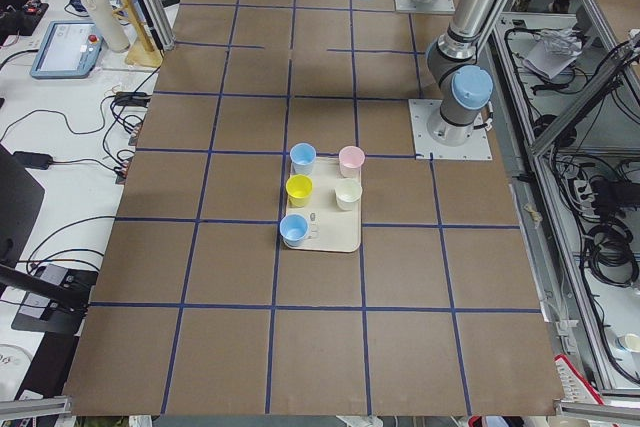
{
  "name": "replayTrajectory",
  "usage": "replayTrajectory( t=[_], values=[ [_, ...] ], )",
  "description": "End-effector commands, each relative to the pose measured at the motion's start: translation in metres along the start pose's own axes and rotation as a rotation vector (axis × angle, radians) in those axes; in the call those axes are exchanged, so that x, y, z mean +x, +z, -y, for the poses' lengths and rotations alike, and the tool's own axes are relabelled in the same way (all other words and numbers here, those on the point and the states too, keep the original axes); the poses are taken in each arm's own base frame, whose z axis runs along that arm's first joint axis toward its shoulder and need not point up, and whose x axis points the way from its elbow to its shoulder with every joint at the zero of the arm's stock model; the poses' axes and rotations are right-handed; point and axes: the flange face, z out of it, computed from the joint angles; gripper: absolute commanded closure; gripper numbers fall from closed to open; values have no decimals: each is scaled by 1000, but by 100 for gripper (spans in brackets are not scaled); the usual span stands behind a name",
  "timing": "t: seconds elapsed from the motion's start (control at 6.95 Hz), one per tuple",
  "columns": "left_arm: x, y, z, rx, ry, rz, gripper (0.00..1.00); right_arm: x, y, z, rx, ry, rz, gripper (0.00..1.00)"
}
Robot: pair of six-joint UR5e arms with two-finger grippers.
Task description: Transfer IKEA cup to right arm and place on rack
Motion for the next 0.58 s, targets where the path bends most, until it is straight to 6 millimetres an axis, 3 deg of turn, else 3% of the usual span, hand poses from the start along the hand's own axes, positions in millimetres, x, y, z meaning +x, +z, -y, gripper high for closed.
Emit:
replayTrajectory(
  t=[0.0,0.14,0.43],
  values=[
    [2,34,-12,80,-41,-191,100,14,-1,11,4,54,2,0],
    [-7,43,-17,92,-51,-222,100,15,-1,9,7,102,6,0],
    [-1,69,-21,139,-66,-342,100,13,-3,2,12,143,5,0]
  ],
)
